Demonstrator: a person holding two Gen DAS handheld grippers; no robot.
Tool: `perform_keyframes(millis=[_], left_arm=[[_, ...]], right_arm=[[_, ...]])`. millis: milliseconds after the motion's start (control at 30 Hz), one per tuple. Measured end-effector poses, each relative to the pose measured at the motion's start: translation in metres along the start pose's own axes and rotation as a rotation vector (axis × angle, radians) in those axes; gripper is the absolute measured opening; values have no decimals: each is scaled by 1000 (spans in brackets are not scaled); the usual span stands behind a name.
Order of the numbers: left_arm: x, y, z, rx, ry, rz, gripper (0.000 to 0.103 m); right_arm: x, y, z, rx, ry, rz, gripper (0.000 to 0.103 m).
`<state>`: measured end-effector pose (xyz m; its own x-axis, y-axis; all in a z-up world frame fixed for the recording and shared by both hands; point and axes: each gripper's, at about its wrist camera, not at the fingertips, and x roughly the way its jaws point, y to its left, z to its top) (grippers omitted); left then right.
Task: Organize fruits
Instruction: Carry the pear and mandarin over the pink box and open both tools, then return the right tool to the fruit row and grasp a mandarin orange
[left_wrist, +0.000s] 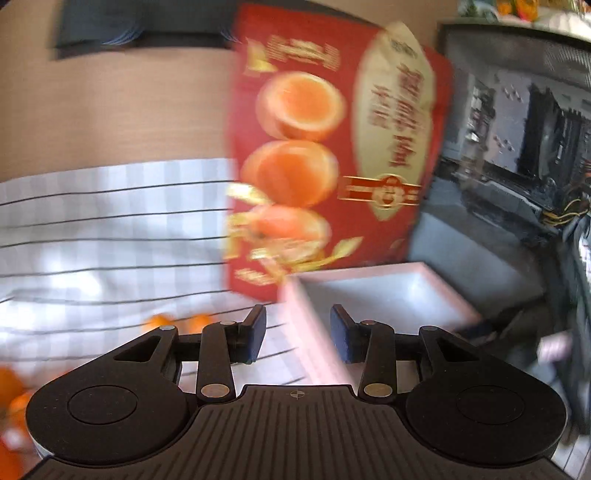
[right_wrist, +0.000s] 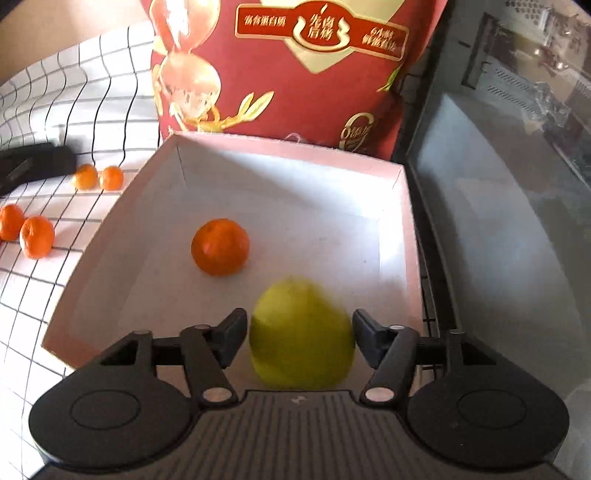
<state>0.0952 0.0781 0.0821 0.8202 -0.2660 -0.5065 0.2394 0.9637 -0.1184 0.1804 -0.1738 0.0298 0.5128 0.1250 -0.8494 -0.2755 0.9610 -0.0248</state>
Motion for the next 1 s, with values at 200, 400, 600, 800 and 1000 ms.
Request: perform_keyframes(millis=[200, 400, 600, 800, 1000], left_arm=[[-78, 114, -44, -290, -224, 221, 43], [-131, 201, -105, -584, -418, 523, 43], [-139, 216, -110, -686, -439, 496, 43], [-143, 207, -106, -666, -459, 498, 43], [-148, 220, -116, -723, -484, 491, 43]], right_arm=[[-37, 20, 10, 14, -170, -44, 70], [-86, 80, 29, -23, -342, 81, 80], [-69, 168, 48, -105, -289, 310, 82], [-26, 261, 36, -199, -216, 457, 70], [-4, 325, 37, -245, -193, 509, 56]])
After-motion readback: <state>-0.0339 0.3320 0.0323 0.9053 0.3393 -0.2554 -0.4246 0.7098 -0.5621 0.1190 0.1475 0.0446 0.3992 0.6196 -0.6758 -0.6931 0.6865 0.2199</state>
